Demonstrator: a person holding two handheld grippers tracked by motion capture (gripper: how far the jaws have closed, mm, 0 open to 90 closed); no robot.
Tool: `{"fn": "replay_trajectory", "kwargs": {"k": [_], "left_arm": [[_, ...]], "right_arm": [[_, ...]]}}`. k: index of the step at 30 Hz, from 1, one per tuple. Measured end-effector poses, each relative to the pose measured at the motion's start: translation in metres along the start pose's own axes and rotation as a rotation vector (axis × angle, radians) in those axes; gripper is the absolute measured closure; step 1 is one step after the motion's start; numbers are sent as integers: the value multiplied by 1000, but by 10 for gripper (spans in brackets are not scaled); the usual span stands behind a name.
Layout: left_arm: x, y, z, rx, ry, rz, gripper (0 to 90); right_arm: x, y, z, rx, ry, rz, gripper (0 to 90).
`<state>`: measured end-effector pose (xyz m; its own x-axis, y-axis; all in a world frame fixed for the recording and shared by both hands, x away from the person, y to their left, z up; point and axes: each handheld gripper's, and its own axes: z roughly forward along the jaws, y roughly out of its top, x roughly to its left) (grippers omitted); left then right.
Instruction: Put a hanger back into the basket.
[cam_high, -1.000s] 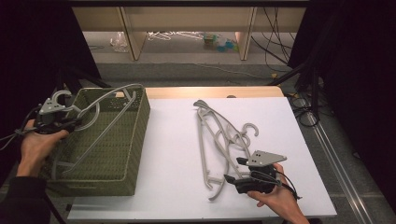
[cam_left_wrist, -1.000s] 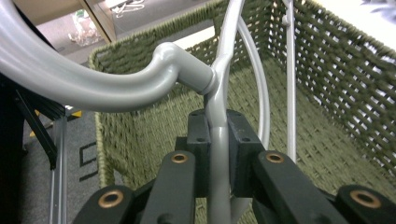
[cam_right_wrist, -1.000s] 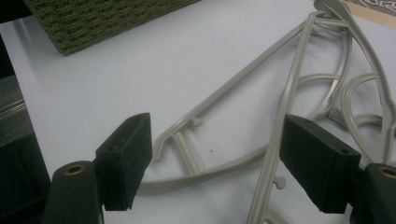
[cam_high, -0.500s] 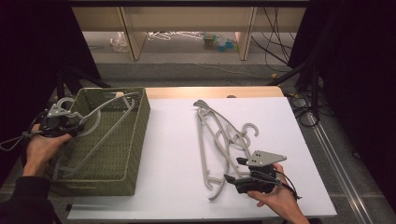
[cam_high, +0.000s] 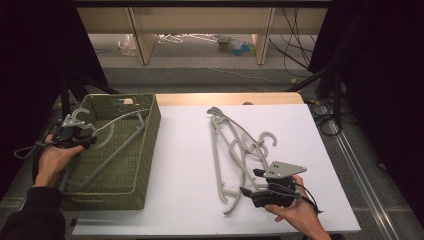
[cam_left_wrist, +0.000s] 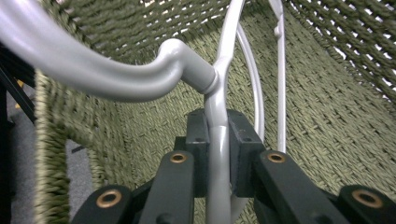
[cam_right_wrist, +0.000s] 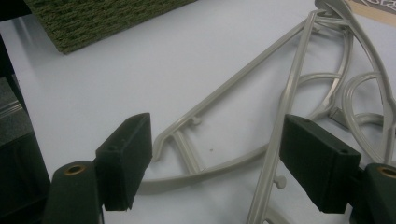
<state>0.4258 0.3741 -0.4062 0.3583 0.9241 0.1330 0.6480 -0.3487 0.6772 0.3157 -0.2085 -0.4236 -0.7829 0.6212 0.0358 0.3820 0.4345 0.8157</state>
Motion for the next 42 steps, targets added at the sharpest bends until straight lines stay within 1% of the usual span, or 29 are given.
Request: {"fn": "replay_trajectory", "kwargs": {"k": [3,5,7,9,12,15,17,19,20,21,23,25,27,30,34,36,38,42], "left_arm": [[0,-1,5,12,0,-3,801],[0,-2,8,13,-6,-16,800],[-1,-4,11,31,-9,-15,800],[1,-6,14,38,2,-24,800],[6,-10,17,45,11,-54,794],[7,-13,19,85,24,-52,776],[7,-15,17,92,45,-65,718],[9,-17,12,53,47,-107,700],[10,-17,10,35,55,-123,672],[9,-17,6,18,67,-136,634],[8,-15,-1,-25,59,-157,592],[3,-13,-9,-69,55,-175,525],[-4,-10,-16,-107,47,-177,464],[-15,-5,-26,-169,14,-186,401],[-35,3,-37,-253,-29,-196,362],[-47,6,-42,-287,-64,-196,348],[-61,10,-45,-319,-97,-182,339],[-86,19,-53,-368,-155,-137,315]], "right_arm": [[-1,0,0,-2,-2,0,266],[-1,0,0,-1,-2,0,266],[-1,0,0,2,3,0,266],[0,0,0,2,3,2,266],[0,0,0,2,3,1,266],[0,0,0,2,2,1,266],[-1,0,0,2,2,-1,266],[-1,0,0,2,2,-1,266],[-1,0,0,1,1,-1,266],[-1,0,0,2,1,-1,266],[-1,0,0,0,1,-3,266],[-1,0,1,1,-1,-4,266],[-1,0,1,-1,-3,-6,266],[-1,0,1,0,-4,-4,266],[-2,-1,1,9,3,8,266],[-2,-1,1,10,0,8,266],[-3,-1,2,7,-1,4,266],[-4,-2,2,-1,-3,-1,266]]}}
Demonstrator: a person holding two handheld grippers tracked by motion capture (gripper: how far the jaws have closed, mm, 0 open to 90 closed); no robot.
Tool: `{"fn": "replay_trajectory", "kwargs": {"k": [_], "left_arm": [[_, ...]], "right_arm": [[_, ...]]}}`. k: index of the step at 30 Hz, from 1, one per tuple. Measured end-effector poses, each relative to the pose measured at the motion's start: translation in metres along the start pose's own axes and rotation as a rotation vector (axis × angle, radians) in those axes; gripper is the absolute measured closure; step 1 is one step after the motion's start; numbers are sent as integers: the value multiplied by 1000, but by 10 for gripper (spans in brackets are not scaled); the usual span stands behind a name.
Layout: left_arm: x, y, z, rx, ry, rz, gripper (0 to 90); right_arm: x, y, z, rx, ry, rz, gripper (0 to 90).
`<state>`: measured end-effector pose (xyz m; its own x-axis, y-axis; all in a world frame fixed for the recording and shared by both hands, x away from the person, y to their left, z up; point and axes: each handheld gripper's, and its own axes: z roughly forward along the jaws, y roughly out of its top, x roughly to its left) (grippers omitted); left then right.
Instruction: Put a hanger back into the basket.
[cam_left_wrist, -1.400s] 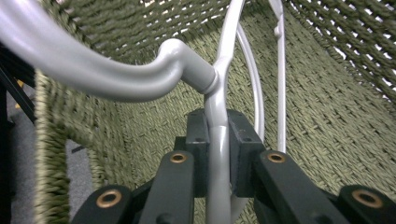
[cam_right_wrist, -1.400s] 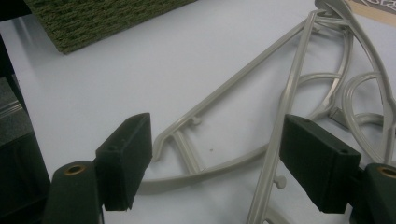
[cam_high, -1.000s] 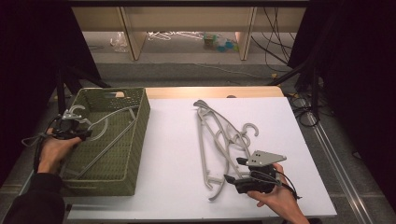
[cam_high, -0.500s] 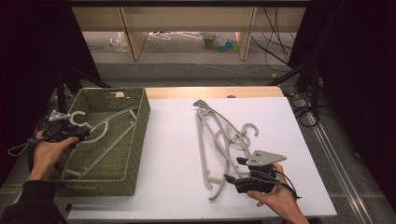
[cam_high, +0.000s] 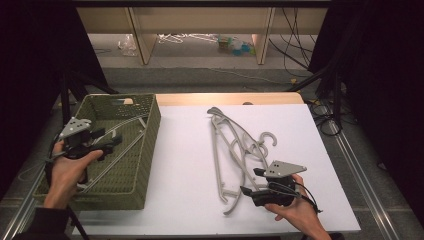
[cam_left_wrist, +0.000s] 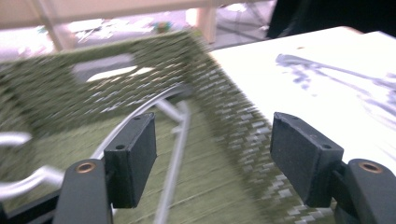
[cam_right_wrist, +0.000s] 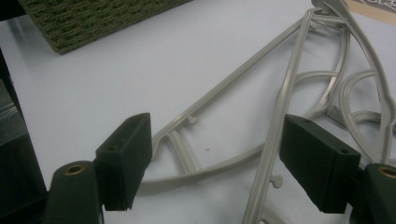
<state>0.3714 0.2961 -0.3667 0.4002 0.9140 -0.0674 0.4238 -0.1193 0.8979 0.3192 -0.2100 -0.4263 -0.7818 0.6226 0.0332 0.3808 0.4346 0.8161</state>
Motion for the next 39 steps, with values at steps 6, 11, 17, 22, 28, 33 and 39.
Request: {"fn": "replay_trajectory", "kwargs": {"k": [6,11,17,22,28,33,39], "left_arm": [[-41,5,2,-42,-120,5,301],[-75,5,2,-51,-205,39,287],[-108,-5,3,-74,-291,72,246],[-129,-22,2,-104,-324,63,204],[-141,-39,5,-99,-368,89,188],[-155,-57,12,-90,-357,110,186],[-164,-69,15,-74,-384,107,180]], "right_arm": [[0,-1,0,3,8,11,266],[-1,-2,0,1,6,11,266],[-2,-3,0,1,4,23,261],[-3,-3,0,-14,-12,32,214],[-4,-3,1,-27,-22,34,180],[-4,-3,1,-20,-16,40,176],[-9,-3,-1,-23,-36,37,174]]}}
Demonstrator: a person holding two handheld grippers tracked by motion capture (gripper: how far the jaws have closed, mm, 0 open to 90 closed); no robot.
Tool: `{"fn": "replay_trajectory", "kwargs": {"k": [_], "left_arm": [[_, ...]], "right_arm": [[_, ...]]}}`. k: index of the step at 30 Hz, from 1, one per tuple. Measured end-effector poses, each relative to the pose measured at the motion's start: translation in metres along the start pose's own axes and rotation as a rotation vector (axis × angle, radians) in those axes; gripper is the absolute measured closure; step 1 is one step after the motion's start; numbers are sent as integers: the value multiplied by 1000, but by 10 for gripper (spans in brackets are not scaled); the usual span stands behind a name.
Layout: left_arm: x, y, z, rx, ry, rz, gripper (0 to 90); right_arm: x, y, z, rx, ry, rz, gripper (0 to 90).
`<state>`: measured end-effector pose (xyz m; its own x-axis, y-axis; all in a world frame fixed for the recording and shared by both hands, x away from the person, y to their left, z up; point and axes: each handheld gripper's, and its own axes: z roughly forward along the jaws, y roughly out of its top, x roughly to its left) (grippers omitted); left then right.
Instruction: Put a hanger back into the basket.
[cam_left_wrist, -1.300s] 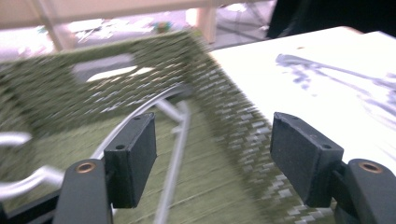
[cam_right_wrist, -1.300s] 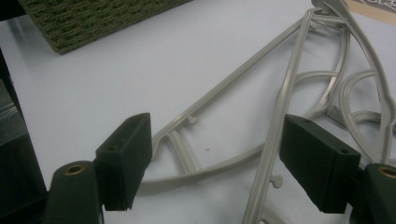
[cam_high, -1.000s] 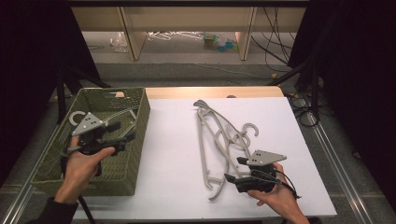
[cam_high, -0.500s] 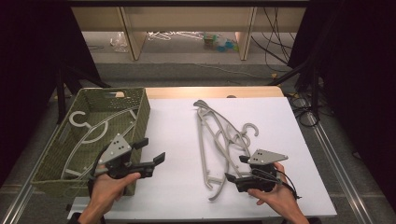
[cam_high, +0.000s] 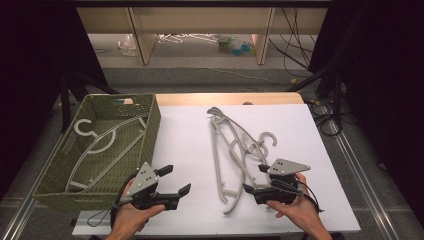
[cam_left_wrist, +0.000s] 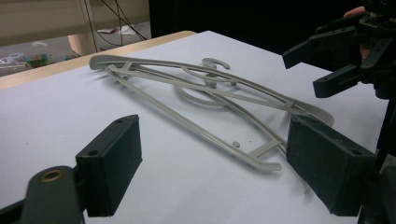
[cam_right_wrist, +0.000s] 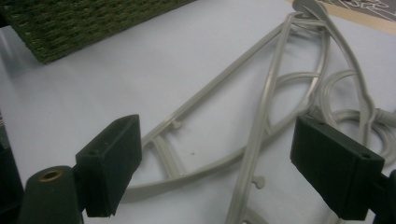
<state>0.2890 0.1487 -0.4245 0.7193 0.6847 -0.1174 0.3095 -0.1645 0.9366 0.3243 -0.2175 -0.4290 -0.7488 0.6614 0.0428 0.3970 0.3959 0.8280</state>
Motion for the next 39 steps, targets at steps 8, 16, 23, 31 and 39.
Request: {"fn": "replay_trajectory", "kwargs": {"k": [8,16,23,31,39], "left_arm": [[-5,-6,4,8,-29,13,179],[-5,-8,4,27,-22,28,182],[-4,-9,3,28,-25,27,184],[-3,-9,4,27,-37,21,184],[-1,-10,3,37,-28,27,188]], "right_arm": [[-25,-4,4,42,-76,40,179],[-61,-7,16,124,-178,136,240],[-77,-8,37,236,-187,184,403],[-88,-9,53,301,-220,197,517],[-90,-9,61,343,-212,184,592]]}}
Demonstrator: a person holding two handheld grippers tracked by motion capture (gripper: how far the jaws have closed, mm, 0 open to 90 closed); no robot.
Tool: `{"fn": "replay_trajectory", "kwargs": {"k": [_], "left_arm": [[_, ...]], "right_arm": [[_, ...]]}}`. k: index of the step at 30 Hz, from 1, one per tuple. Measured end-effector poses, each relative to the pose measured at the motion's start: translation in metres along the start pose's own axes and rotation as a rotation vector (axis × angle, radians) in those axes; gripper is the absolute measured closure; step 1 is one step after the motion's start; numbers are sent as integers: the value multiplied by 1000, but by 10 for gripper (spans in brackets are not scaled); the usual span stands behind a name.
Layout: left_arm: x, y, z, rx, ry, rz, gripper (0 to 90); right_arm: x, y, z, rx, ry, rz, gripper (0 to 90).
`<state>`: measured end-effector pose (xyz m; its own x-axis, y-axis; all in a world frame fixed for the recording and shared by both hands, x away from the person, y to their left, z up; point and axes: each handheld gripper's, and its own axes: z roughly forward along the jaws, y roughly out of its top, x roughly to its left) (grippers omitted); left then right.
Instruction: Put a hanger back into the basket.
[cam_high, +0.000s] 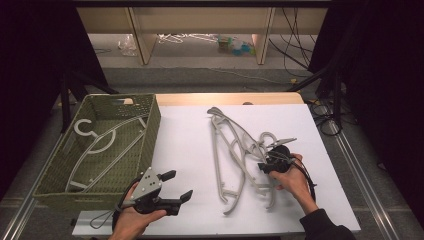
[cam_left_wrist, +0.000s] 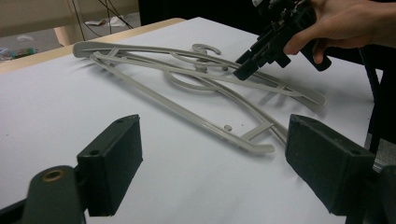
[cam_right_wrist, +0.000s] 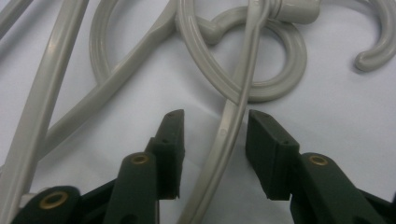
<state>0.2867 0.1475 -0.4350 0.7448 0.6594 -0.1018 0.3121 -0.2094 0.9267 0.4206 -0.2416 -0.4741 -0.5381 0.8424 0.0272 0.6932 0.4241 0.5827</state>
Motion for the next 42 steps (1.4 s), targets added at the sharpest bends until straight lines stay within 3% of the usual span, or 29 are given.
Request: {"fn": "replay_trajectory", "kwargs": {"k": [4,6,8,9,11,12,18,26,30,34,38,42], "left_arm": [[1,0,0,1,8,-4,194],[1,-1,1,2,8,-4,194],[2,-1,0,1,9,-10,195],[2,-1,1,-1,8,-9,195],[2,-1,1,3,11,-8,196],[2,-2,1,3,9,-8,196],[3,-2,1,9,4,-3,195],[5,0,0,2,10,-7,196],[5,-1,-1,4,8,-3,196],[6,-1,0,2,4,-2,196],[7,-1,0,9,7,-3,196],[7,-2,1,22,5,-6,194]], "right_arm": [[4,2,0,17,-18,51,636],[0,2,0,20,-21,14,666],[-1,3,0,24,-28,12,687],[1,3,0,26,-29,52,691],[-1,3,2,5,-31,36,696],[0,4,1,20,-26,59,702],[-4,5,1,23,-23,79,745],[-5,4,0,24,-28,56,754],[-5,6,-5,18,-35,81,760],[-8,10,-16,4,-56,46,772],[-7,14,-26,-24,-72,65,788],[-6,17,-34,-65,-62,31,817]]}}
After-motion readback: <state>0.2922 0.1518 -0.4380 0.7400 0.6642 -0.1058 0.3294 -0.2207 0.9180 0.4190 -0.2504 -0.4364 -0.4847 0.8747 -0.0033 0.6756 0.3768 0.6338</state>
